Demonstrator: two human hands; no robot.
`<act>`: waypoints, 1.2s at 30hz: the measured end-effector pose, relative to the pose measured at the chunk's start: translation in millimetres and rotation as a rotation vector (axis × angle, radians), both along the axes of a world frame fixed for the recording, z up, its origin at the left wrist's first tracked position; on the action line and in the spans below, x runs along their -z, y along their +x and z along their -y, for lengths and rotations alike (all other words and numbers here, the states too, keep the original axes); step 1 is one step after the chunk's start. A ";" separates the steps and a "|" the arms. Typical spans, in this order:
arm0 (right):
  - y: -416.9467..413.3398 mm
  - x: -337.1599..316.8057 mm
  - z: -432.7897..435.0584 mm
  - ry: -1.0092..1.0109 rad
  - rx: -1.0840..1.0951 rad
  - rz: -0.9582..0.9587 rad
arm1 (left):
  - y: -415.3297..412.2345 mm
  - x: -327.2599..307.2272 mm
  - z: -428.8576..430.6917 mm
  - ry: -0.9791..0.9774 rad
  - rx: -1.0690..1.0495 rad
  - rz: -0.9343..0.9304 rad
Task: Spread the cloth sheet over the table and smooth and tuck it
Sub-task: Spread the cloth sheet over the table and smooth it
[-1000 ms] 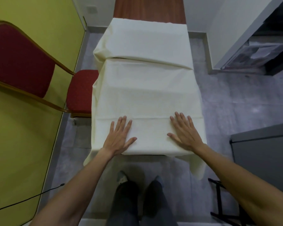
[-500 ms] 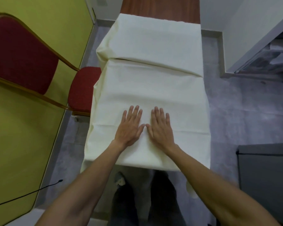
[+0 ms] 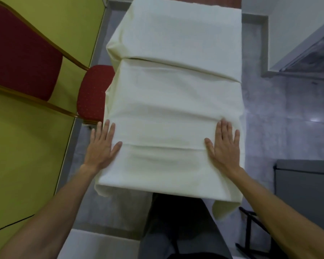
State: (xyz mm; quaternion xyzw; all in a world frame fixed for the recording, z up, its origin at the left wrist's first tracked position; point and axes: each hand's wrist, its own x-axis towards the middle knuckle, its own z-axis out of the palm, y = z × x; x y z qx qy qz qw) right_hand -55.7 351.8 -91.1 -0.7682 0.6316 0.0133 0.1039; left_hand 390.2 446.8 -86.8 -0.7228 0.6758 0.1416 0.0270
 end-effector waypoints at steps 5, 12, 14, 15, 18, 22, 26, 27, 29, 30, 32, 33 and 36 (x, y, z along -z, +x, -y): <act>24.6 -10.1 2.9 0.013 0.107 0.027 | -20.1 -15.0 31.3 -0.088 0.053 -0.034; 136.0 -14.1 59.0 0.010 -0.153 0.063 | -123.0 -11.1 133.8 -0.112 0.344 -0.082; 129.3 -8.7 73.7 0.027 -0.127 0.039 | -123.5 0.0 142.8 -0.104 0.333 -0.054; 118.5 -5.9 78.8 0.023 -0.126 0.024 | -118.1 4.5 144.1 -0.106 0.335 -0.048; 76.1 0.9 83.7 -0.013 -0.136 -0.022 | -97.6 10.4 144.9 -0.138 0.306 -0.055; 38.1 0.9 82.2 -0.019 -0.063 -0.038 | -88.0 9.2 145.1 -0.144 0.256 -0.046; 39.7 -7.7 78.3 0.020 -0.009 -0.025 | -96.6 -2.0 143.5 -0.085 0.220 -0.038; 40.7 -10.9 76.2 0.028 -0.003 -0.024 | -100.1 -7.6 142.9 -0.072 0.208 -0.033; 40.7 -21.4 70.0 0.038 -0.001 -0.030 | -109.8 -23.6 141.1 -0.054 0.211 -0.024; 39.9 -27.4 65.6 0.045 -0.012 -0.032 | -115.4 -32.1 139.3 -0.048 0.212 -0.029; 35.6 -38.7 55.5 0.047 -0.028 -0.028 | -128.1 -47.8 133.2 -0.041 0.211 -0.040; 31.6 -44.6 51.0 0.044 -0.027 -0.022 | -135.3 -54.3 129.0 -0.041 0.212 -0.039; 14.5 -58.2 43.2 0.058 -0.046 -0.013 | -155.7 -67.7 114.2 -0.043 0.193 -0.028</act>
